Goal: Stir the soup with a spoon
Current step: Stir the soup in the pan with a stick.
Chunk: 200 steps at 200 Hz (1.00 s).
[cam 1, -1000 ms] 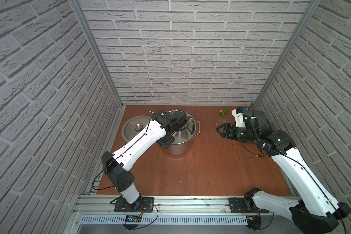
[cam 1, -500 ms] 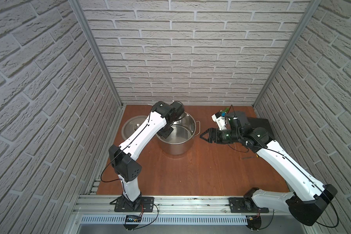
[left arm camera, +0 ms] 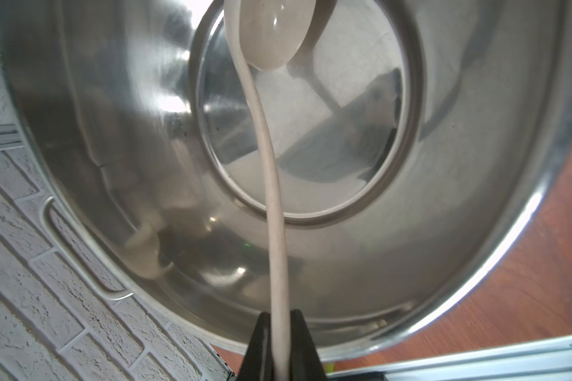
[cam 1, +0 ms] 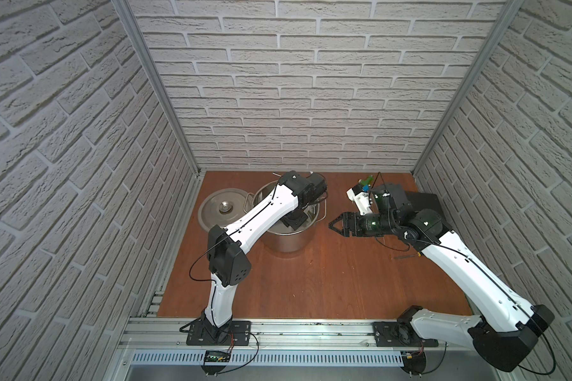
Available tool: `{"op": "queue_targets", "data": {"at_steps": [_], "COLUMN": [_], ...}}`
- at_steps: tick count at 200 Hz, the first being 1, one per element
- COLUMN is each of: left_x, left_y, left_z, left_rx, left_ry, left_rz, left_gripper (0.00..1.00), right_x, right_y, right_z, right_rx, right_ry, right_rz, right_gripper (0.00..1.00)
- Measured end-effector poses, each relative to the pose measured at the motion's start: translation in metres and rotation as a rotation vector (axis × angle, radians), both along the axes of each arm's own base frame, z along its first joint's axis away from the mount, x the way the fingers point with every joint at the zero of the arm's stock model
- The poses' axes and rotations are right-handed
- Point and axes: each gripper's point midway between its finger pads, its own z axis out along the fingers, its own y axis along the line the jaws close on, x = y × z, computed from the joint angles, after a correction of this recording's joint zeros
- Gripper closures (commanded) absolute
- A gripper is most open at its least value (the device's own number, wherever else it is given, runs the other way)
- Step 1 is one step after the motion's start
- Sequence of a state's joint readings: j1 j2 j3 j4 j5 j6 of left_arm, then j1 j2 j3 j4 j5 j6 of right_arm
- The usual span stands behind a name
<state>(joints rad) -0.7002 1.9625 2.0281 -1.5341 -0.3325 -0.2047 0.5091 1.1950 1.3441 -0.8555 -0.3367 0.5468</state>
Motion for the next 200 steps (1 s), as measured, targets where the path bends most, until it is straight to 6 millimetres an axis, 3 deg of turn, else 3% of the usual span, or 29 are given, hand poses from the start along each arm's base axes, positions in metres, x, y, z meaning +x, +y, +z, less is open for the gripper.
{"op": "queue_targets", "data": {"at_steps": [28, 67, 123, 155, 200], "left_x": [-0.026, -0.047, -0.02, 0.003, 0.031], "left_y": [0.01, 0.05, 0.093, 0.086, 0.047], "left_z": [-0.003, 0.015, 0.029, 0.033, 0.021], "left_rx": [0.012, 0.028, 0.061, 0.053, 0.029], "left_ry": [0.047, 0.048, -0.02, -0.05, -0.062], "left_rz": [0.003, 0.074, 0.193, 0.186, 0.123], "left_gripper": [1.0, 1.0, 1.0, 1.0, 1.0], "right_x": [-0.002, 0.001, 0.008, 0.008, 0.007], "right_y": [-0.002, 0.001, 0.005, 0.005, -0.001], "right_z": [0.0, -0.008, -0.009, -0.01, -0.011], "right_rx": [0.001, 0.005, 0.014, 0.008, -0.011], "right_ry": [-0.008, 0.009, 0.008, 0.009, 0.005], "right_rz": [-0.002, -0.009, -0.013, -0.015, -0.033], "right_gripper": [0.23, 0.24, 0.24, 0.23, 0.23]}}
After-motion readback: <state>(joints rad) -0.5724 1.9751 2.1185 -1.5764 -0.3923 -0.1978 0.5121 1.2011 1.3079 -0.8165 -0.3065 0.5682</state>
